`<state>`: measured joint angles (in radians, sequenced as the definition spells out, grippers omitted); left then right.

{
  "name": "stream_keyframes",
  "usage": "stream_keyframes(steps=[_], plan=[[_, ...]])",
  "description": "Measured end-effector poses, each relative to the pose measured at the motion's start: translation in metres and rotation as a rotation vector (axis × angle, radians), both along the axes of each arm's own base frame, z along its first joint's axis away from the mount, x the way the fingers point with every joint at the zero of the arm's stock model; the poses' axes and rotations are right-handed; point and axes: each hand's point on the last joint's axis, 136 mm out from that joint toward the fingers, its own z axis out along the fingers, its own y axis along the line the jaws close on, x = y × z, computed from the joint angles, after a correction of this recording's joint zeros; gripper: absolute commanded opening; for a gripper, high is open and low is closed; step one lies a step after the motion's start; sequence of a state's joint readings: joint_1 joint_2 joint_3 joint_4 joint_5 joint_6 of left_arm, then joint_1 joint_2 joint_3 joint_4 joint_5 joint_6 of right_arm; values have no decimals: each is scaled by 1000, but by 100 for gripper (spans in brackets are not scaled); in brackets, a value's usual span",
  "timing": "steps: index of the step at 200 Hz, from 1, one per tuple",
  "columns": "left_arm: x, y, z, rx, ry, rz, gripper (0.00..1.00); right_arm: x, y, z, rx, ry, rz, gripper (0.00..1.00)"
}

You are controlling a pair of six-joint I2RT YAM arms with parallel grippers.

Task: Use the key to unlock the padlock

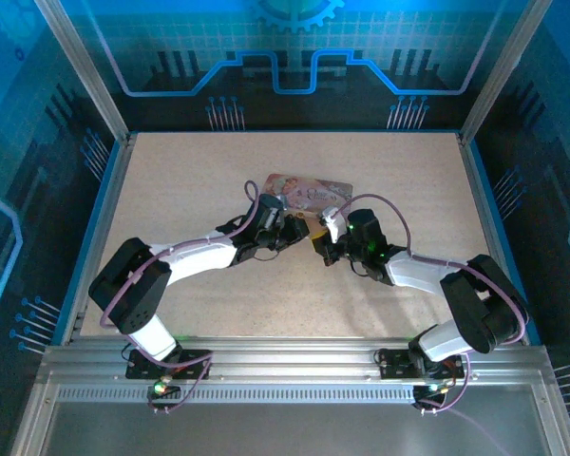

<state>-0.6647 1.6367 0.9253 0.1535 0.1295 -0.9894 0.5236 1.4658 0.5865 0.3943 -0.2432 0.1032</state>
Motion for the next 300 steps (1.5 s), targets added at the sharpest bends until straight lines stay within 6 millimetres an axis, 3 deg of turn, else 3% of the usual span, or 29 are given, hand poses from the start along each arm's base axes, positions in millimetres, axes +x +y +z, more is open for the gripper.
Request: stream_keyframes(steps=[211,266,300], plan=[[-1,3,11,-11,4,4,3,8,9,21,93,-40,18,0],[5,6,7,-6,2,26,4,15,13,16,126,-10,0,0],[11,2,-7,-2,5,33,7,20,8,1,111,21,-26,0]])
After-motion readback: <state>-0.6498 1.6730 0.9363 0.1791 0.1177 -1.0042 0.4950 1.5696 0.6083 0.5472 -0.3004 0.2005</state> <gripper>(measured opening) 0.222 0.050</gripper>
